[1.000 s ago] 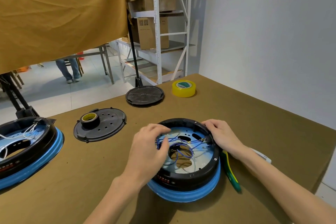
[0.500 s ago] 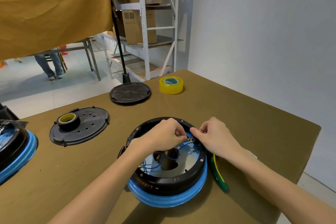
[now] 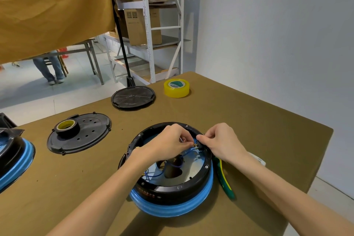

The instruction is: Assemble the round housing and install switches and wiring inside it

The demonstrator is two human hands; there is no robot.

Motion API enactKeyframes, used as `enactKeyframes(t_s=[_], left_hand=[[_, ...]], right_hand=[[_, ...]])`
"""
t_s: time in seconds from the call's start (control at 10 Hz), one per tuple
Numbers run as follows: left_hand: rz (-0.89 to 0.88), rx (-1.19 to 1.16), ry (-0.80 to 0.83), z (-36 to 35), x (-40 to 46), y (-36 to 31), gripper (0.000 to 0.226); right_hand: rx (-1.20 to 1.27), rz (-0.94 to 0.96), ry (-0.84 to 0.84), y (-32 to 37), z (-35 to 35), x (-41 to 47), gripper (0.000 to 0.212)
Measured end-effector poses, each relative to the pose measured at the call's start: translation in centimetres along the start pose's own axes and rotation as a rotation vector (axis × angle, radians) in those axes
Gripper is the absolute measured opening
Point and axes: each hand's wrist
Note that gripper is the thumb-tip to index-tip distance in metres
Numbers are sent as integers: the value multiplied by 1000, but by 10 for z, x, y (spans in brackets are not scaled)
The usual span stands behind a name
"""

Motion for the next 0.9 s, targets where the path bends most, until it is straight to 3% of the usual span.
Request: enactKeyframes(t_s=[0.2,0.4,0.6,0.8,0.9], left_hand=[[-2,35,-31,-1,2,1,14],[-13,50,-166,1,-16,0,22],[13,3,-624,4,-85,17,29],[252,-193,-806,-29,-147,42,36],[248,-273,-887,-38,-157,39,48]], right_hand=[[18,-15,-15,-1,-3,0,38],[-35,13,-156,-2,-18,-3,35],[83,62,-105,-8,-18,9,35],[110,106,-80,7,-32,13,34],[123,134,-43,16,-32,13,33]])
Point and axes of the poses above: each hand's wrist, its own x-axis towards the middle knuckle, its own z-axis out of the back of the hand, y = z × x, and after that the axes turned 1 degree about -z, right-handed
